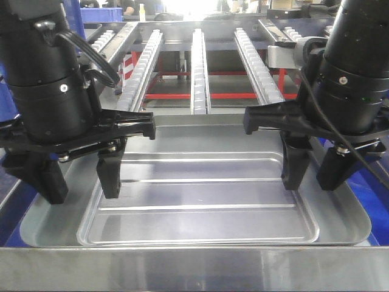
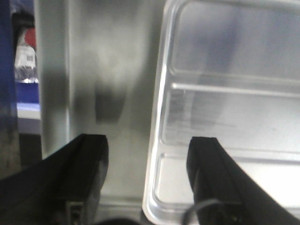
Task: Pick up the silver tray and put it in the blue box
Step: 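Lower both open grippers onto opposite side rims of the silver tray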
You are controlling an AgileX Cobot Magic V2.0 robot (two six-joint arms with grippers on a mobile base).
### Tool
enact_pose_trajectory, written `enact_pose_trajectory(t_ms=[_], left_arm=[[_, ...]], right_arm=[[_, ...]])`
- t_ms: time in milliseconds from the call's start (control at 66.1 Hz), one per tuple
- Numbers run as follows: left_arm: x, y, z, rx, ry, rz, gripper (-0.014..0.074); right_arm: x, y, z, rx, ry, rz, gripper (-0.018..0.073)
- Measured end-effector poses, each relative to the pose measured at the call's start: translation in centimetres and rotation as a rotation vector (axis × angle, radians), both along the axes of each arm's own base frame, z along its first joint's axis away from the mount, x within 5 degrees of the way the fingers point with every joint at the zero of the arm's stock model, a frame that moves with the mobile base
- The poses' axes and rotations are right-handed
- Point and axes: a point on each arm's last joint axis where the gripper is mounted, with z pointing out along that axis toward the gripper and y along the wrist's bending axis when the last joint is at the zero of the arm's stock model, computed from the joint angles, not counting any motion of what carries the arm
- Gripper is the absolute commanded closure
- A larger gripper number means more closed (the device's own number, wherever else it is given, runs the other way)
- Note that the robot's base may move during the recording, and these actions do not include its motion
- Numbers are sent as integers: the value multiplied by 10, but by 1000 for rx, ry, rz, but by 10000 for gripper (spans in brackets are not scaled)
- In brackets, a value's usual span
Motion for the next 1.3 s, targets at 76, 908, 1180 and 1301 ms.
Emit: enact_pose_trajectory(t_ms=[76, 908, 1180, 1301], left_arm=[[1, -1, 0, -6, -14, -5, 335], [7, -4, -13, 16, -17, -24, 335], [7, -4, -13, 17, -16, -24, 335], [7, -4, -14, 18, -16, -24, 335]], right_arm=[[1, 1, -1, 3, -5, 1, 195], [6, 4, -17, -4, 28, -3, 195], [6, 4, -17, -4, 28, -3, 195], [6, 4, -17, -4, 28, -3, 195]])
